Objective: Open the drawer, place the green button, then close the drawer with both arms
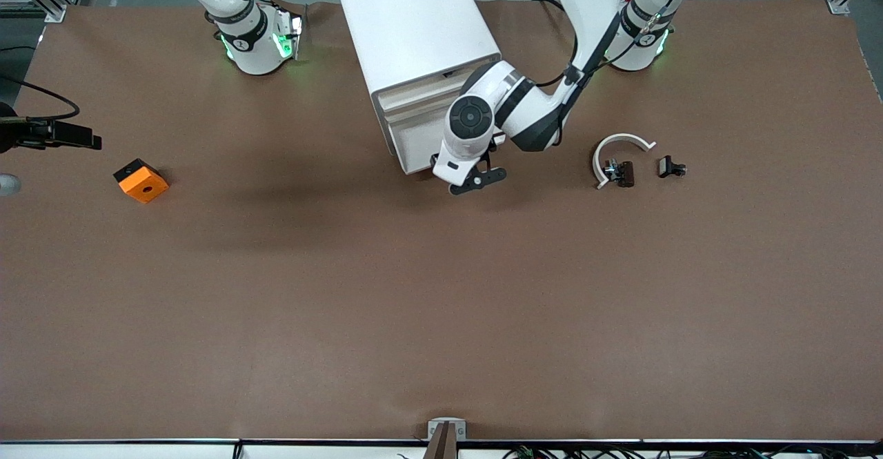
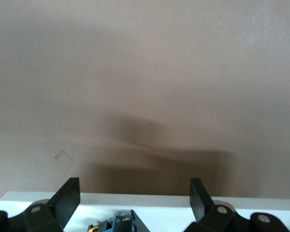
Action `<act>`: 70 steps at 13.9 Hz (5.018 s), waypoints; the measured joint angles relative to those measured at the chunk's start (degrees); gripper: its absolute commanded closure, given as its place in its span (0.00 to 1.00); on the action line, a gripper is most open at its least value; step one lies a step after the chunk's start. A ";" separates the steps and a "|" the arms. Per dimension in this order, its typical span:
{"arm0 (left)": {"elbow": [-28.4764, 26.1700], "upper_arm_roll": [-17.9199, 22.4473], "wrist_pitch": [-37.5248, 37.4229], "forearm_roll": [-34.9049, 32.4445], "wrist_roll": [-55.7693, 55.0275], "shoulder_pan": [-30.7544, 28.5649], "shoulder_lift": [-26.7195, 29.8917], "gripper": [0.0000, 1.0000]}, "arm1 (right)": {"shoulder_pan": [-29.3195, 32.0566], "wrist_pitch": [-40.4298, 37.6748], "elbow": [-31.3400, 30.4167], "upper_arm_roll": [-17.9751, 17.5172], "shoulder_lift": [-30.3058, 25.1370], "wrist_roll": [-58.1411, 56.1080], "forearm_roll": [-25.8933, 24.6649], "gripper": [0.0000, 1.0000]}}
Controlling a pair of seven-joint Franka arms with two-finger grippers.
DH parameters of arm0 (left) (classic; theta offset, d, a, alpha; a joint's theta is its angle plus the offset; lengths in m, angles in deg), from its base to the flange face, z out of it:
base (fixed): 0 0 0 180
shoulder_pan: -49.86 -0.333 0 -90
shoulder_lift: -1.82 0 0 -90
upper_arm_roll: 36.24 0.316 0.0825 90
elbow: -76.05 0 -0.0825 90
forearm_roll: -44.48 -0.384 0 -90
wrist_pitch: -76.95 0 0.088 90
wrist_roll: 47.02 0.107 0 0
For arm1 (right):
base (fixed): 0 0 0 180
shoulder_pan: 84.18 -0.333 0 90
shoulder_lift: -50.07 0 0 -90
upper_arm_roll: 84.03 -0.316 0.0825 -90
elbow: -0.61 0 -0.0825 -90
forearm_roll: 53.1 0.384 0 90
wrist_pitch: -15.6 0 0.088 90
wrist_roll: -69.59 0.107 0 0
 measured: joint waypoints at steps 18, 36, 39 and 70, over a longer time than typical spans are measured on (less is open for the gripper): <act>-2.57 -0.44 -0.85 13.37 -3.15 3.18 -0.70 0.00 | 0.95 -2.12 8.54 -1.65 -5.46 -0.23 0.57 0.00; 8.98 5.07 -7.12 5.26 1.73 -2.87 -2.92 0.00 | -4.23 3.70 2.19 2.79 -8.41 -4.39 0.30 0.00; 12.95 7.07 -9.43 1.89 1.93 -6.36 -2.60 0.00 | -2.56 3.49 2.19 1.86 -8.61 -4.40 0.31 0.00; 11.21 9.45 -30.67 -6.98 60.71 -40.04 31.13 0.00 | -5.83 2.93 -0.22 10.29 -10.22 -2.09 4.44 0.00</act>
